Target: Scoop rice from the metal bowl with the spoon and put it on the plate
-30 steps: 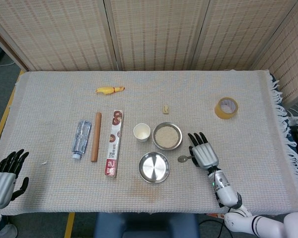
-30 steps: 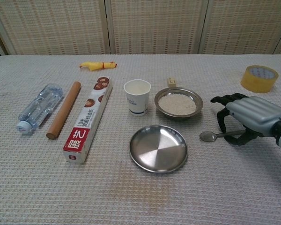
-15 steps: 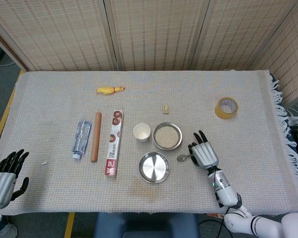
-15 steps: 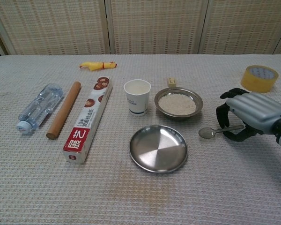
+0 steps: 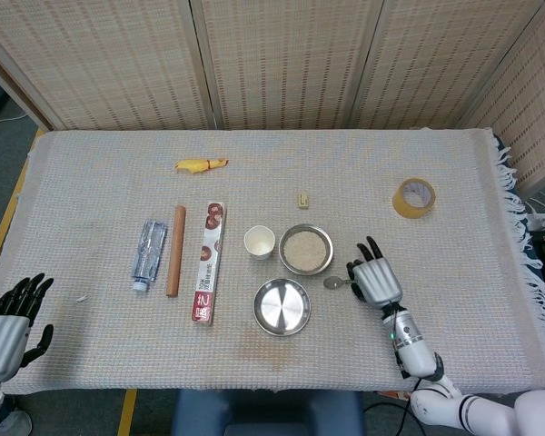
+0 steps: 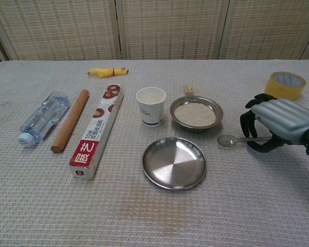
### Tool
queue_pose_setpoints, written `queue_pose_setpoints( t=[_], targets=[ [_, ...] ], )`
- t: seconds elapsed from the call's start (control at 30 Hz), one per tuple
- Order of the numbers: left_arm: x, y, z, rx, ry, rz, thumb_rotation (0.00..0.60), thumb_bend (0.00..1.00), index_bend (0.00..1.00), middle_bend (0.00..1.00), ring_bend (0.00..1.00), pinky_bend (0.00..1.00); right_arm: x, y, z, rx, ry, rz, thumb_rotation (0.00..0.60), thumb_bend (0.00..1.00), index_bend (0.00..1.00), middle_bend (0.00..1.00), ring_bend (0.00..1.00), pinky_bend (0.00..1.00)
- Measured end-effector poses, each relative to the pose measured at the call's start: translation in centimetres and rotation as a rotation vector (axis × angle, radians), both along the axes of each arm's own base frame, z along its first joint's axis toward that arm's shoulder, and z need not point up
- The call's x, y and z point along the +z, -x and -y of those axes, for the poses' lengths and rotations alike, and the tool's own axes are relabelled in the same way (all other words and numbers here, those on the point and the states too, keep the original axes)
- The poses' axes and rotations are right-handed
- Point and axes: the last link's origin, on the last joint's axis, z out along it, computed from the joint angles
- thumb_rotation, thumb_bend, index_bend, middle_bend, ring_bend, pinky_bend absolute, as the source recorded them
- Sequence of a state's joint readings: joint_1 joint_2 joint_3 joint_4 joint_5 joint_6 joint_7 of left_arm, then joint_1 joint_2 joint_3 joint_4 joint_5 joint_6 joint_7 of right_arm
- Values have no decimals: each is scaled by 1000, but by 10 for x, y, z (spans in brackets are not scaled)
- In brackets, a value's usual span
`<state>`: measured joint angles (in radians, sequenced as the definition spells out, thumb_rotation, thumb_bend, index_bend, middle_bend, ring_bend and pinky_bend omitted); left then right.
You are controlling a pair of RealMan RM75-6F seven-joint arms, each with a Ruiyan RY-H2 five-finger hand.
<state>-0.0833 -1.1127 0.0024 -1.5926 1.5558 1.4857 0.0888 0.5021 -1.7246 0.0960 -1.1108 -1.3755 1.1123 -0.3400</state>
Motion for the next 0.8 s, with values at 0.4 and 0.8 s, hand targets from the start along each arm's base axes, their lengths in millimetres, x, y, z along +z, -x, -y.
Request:
queue_pose_setpoints(
  t=[0.4,0.8],
  targets=[
    [1,-1,1,-8,-1,8,600,477,0,0,4,150,58,-9,14,59,119,-46,600,328,913,572,126,0],
    [3,-3,3,-13,-7,11,600,478,0,0,12,150,65,-57,58,179,139,-284,600,328,913,575,126,0]
  ],
)
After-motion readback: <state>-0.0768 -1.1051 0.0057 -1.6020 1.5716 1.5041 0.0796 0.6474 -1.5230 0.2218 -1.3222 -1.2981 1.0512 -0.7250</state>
